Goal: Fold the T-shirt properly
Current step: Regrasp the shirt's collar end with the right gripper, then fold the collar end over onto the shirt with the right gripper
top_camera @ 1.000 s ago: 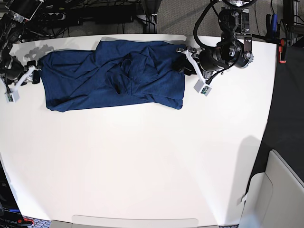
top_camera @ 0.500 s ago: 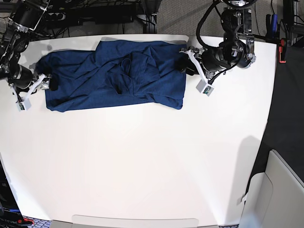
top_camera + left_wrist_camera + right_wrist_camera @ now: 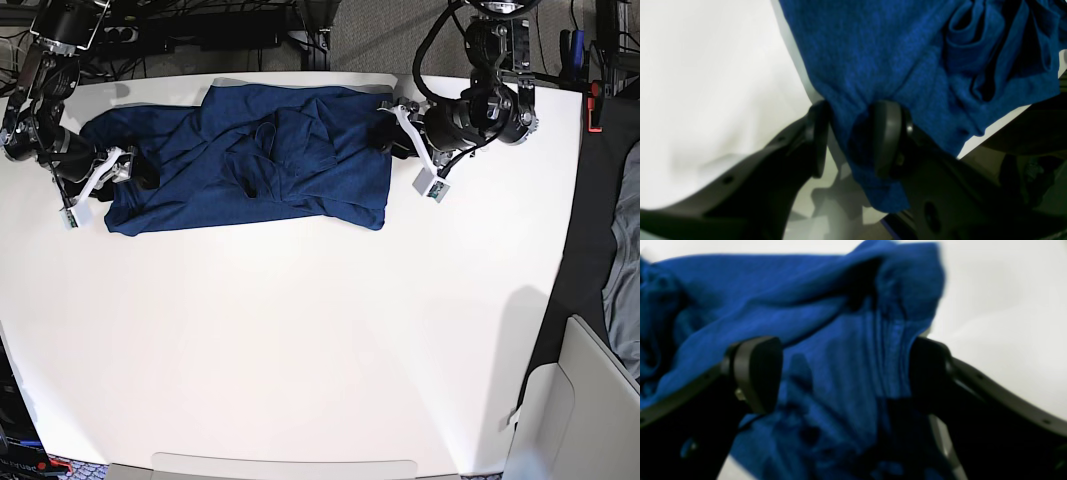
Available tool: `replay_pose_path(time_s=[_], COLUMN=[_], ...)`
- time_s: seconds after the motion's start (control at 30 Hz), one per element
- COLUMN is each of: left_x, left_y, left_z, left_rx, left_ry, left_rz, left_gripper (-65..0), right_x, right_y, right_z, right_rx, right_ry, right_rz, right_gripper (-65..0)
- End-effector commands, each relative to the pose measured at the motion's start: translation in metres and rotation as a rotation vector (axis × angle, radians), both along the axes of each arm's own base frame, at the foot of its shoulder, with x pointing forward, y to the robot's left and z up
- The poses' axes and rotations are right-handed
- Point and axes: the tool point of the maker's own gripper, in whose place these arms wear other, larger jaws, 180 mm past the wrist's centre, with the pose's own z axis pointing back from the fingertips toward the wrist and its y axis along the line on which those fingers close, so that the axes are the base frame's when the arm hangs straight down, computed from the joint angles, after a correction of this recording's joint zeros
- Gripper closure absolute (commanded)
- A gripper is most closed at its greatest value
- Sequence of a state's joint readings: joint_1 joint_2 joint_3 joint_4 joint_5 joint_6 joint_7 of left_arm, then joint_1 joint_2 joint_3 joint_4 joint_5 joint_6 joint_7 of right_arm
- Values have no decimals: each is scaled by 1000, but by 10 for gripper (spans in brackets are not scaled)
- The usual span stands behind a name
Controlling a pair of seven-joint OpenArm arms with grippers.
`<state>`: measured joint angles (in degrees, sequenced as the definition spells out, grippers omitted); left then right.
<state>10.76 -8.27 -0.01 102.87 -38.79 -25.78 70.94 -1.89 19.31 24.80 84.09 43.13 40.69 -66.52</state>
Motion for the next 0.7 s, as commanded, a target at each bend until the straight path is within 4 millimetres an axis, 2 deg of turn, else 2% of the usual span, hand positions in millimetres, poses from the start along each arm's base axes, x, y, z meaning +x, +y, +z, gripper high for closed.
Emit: replay_pose_path(time_s=[0.0,0.13,0.2,0.43,0.63,0.67], left_x=[3,4,4,4,4,4], left_y=[1,0,0,0,0,0], left_z=[5,5,5,6,6,6], left_rx=[1,-2,-2,-2,-2,-2], left_ry=[-18,-18,-18,-20,-20,-20], left_rz=[-10,-9,-9,-9,-9,-9], left_gripper=[-200,-200,-200,-200,-199,-199], right_x=[-27,-28,-30,-44,-40,-38], right_y=[-6,-6,-4,34,56,59], right_z=[-18,-17,-18,-34,-35,-32], right_rx=[-69,-70,-67,12,66,66], right_ry=[137,131,137,203,190,178], right_rz=[28,29,31,51,52,55], right_gripper=[-459,-289,-234,-223,-214,-196])
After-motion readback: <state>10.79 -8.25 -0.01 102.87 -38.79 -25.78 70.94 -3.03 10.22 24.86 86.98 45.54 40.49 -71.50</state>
